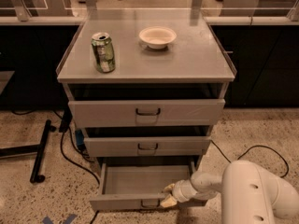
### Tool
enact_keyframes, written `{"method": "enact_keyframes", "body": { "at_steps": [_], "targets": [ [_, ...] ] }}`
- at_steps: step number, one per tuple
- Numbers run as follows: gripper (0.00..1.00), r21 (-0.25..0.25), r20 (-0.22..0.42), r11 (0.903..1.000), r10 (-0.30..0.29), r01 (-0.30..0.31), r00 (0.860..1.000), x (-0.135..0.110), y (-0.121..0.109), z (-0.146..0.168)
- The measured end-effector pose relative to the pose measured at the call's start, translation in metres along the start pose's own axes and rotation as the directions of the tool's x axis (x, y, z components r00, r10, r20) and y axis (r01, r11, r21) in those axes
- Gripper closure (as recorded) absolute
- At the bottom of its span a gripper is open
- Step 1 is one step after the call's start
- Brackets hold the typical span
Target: Open bottom drawer
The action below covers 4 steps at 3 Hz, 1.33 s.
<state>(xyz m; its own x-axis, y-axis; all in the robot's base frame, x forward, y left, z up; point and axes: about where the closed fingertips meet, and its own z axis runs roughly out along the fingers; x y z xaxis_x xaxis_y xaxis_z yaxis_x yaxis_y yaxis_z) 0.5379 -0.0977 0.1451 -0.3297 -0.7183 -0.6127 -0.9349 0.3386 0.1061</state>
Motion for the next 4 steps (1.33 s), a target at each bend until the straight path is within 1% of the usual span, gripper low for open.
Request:
{"method": "enact_keyframes", "body": {
  "at_steps": [1,2,3,4],
  "targets": [
    [1.00,0.000,0.000,1.0000,0.000,0.000,1.000,-0.001,0.002,0.000],
    [1.00,-0.006,-0.002,0.9998,-0.017,0.017,1.000,0.003,0.009,-0.001],
    [0.82,-0.006,-0.002,0.9998,-0.017,0.017,1.000,0.002,0.011,-0.001],
    [0.57,-0.012,-0.004,0.9994,-0.034,0.034,0.999,0.011,0.020,-0.002]
  ]
}}
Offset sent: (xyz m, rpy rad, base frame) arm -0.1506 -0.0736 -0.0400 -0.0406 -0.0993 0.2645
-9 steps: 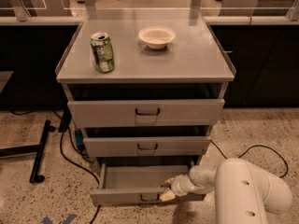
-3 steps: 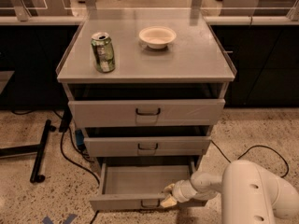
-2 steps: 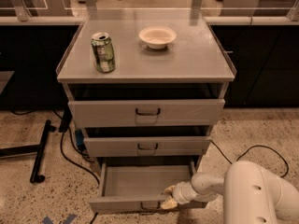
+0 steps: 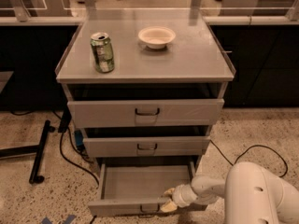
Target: Open bottom drawer
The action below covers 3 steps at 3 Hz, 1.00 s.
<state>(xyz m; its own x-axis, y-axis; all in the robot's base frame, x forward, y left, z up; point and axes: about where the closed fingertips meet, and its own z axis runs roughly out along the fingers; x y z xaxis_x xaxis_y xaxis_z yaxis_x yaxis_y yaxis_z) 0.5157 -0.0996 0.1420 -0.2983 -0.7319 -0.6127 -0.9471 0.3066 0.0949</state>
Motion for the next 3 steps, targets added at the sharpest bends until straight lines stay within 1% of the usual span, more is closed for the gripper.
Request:
{"method": "enact_keyframes", "body": {
  "at_steps": [1,2,3],
  "targets": [
    [0.36,0.000,0.000,1.0000,0.000,0.000,1.000,-0.004,0.003,-0.002],
    [0.11,-0.013,-0.008,0.9998,-0.018,0.018,1.000,0.006,0.015,-0.004],
    [0.00,-0.013,-0.008,0.9998,-0.018,0.018,1.000,0.005,0.015,-0.005]
  ]
}}
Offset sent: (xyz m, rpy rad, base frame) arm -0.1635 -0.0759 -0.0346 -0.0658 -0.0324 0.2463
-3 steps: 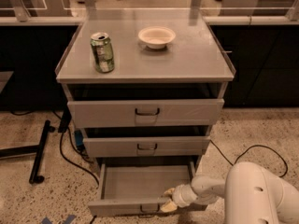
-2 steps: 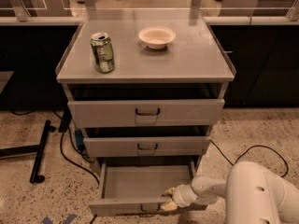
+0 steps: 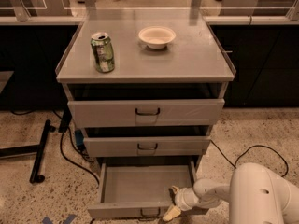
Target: Open bottom drawer
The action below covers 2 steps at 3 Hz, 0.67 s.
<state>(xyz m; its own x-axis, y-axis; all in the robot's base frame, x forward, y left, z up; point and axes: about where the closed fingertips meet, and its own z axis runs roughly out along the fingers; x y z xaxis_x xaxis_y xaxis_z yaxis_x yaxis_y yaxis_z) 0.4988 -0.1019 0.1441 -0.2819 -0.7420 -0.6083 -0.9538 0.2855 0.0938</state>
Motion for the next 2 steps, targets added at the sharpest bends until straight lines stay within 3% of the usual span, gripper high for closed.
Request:
{"method": "enact_keyframes", "body": {
  "at_steps": [1,2],
  "targets": [
    [0.00,-0.040,-0.019,0.9978,-0.053,0.052,0.998,0.0285,0.0318,-0.0076],
    [0.00,-0.040,-0.020,0.9978,-0.053,0.052,0.998,0.0245,0.0318,-0.0118]
  ]
}}
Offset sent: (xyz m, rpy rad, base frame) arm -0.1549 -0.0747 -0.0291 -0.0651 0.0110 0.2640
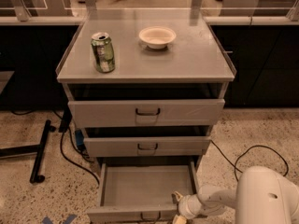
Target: Open bottom drawer
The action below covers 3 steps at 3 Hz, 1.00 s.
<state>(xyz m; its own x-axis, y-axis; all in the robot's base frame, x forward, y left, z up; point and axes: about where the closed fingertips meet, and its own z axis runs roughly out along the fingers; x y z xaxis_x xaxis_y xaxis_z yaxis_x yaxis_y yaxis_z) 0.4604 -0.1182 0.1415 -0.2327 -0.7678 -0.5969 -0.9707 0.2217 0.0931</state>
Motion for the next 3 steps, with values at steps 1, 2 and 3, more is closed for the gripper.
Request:
{"method": "enact_keyframes", "body": {
  "at_steps": [1,2,3],
  "targets": [
    [0.00,-0.012,-0.015,0.9992,-0.038,0.038,0.999,0.019,0.026,-0.014],
    [0.00,-0.012,-0.015,0.9992,-0.039,0.038,0.999,0.019,0.026,-0.014],
    [0.00,-0.026,-0.050,0.9973,-0.070,0.069,0.996,0.030,0.052,-0.035]
  ]
}}
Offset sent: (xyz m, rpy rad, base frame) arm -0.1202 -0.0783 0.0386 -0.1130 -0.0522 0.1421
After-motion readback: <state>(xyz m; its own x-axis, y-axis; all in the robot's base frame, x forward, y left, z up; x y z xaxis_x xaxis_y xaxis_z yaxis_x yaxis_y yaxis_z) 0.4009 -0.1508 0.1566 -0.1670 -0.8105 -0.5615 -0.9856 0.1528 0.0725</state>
